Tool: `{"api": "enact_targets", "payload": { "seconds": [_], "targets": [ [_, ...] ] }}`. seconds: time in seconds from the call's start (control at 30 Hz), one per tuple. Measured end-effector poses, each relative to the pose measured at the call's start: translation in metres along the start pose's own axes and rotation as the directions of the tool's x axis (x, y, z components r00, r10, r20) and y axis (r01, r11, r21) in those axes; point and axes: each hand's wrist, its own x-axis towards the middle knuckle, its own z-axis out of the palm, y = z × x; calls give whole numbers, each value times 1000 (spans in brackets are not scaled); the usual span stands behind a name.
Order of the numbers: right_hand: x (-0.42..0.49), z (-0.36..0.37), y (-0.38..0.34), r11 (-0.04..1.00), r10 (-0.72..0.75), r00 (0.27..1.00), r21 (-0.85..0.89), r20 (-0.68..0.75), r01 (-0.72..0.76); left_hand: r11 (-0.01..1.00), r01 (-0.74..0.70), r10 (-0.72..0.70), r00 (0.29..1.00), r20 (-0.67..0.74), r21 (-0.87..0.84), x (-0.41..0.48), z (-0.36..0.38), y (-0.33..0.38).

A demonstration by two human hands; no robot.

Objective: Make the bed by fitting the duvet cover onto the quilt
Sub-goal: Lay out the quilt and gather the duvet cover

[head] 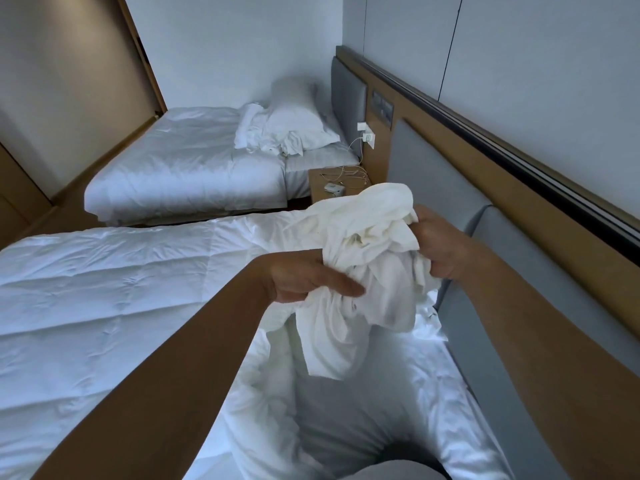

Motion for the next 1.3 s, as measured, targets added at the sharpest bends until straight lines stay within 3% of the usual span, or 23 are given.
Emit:
{"api": "enact_targets", "payload": {
  "seconds": [0.1,0.17,0.23,0.3,0.4,0.47,0.6,0.8,0.87,0.93,1.03,1.1,1.2,1.3],
  "targets": [
    [-9,-3,6,987,151,982,-68,113,-144,981,-82,79,997,-28,-177,0,-5,2],
    [-18,1,8,941,320,906,-201,277,-271,947,-156,142,987,-71,-279,1,-10,4],
    [-24,11,10,869,413,857,-415,308,-269,934,-190,174,982,-79,-302,3,-12,7],
    [-26,21,12,835,376,889,-510,260,-204,939,-193,181,981,-67,-285,7,-13,8],
    [-27,23,13,940,271,928,-278,254,-198,955,-167,145,984,-106,-246,6,-19,8],
    [-24,19,10,982,184,959,-84,217,-170,985,-58,50,998,-49,-161,1,-20,6],
    [-9,15,6,992,68,989,98,129,-81,958,118,-136,989,50,262,0,-3,0],
    [-1,1,15,971,44,998,232,40,-52,994,-16,17,1000,-9,105,4,4,-9],
    [-6,0,21,982,124,983,126,136,-141,997,-77,76,996,-46,-22,5,1,-6],
    [-14,-1,25,956,291,920,-119,263,-268,959,-158,142,986,-82,-237,8,-5,-1],
    [-20,8,25,745,476,861,-604,181,-285,924,-207,185,978,-98,-322,14,-8,10],
    [-19,13,23,732,386,912,-647,137,-213,937,-211,191,977,-98,-277,18,-9,15],
    [-21,6,12,868,209,968,-482,139,-118,969,-182,174,983,-59,-165,15,-11,17],
    [-14,-4,-3,933,40,996,-359,77,-9,995,-62,59,997,39,84,11,-7,14]
  ]
}}
